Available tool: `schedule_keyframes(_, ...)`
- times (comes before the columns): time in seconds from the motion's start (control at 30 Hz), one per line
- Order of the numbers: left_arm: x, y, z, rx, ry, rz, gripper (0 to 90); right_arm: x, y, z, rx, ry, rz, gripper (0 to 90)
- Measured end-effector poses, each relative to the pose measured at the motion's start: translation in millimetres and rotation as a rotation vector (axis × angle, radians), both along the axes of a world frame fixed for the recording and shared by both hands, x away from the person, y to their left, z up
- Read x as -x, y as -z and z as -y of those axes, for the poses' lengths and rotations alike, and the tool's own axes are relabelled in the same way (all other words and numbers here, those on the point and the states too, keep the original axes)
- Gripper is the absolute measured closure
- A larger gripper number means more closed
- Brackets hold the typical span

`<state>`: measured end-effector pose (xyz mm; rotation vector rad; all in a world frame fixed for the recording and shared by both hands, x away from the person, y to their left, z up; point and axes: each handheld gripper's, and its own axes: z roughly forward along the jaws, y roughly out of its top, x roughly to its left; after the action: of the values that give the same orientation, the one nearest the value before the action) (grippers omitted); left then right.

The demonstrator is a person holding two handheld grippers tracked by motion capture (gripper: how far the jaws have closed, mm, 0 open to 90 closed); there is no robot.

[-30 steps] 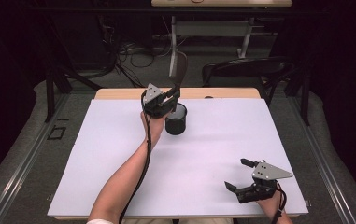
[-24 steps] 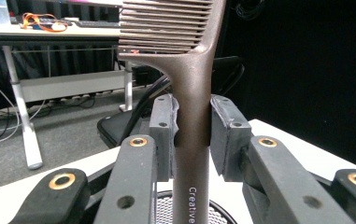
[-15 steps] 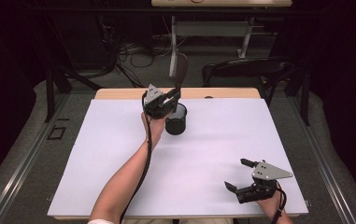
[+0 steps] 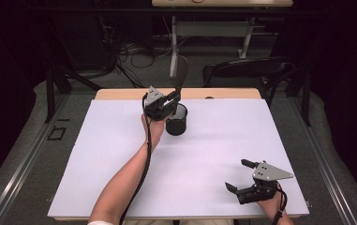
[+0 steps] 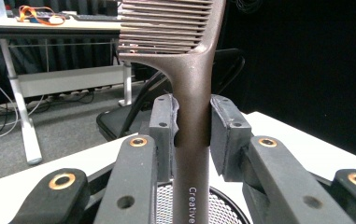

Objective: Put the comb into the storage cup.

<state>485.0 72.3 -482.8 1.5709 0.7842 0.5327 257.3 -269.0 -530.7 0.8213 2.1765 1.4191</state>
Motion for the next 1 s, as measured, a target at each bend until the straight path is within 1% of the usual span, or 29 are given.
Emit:
schedule_keyframes(0.37, -2.4, 2.7, 0.8, -0.021, 0.000, -0.018, 72.5, 0.0, 0.0, 0.0, -0.001, 0.000, 0.003, 0.0)
schedule_keyframes(0.77, -3.7, 4.2, 2.1, -0.044, 0.001, -0.021, 72.5, 0.0, 0.1, -0.1, -0.004, 0.001, 0.004, 0.0)
schedule_keyframes(1.0, -4.2, 5.6, 3.8, -0.062, 0.004, -0.031, 72.5, -0.1, 0.1, 0.0, -0.002, 0.000, 0.005, 0.0)
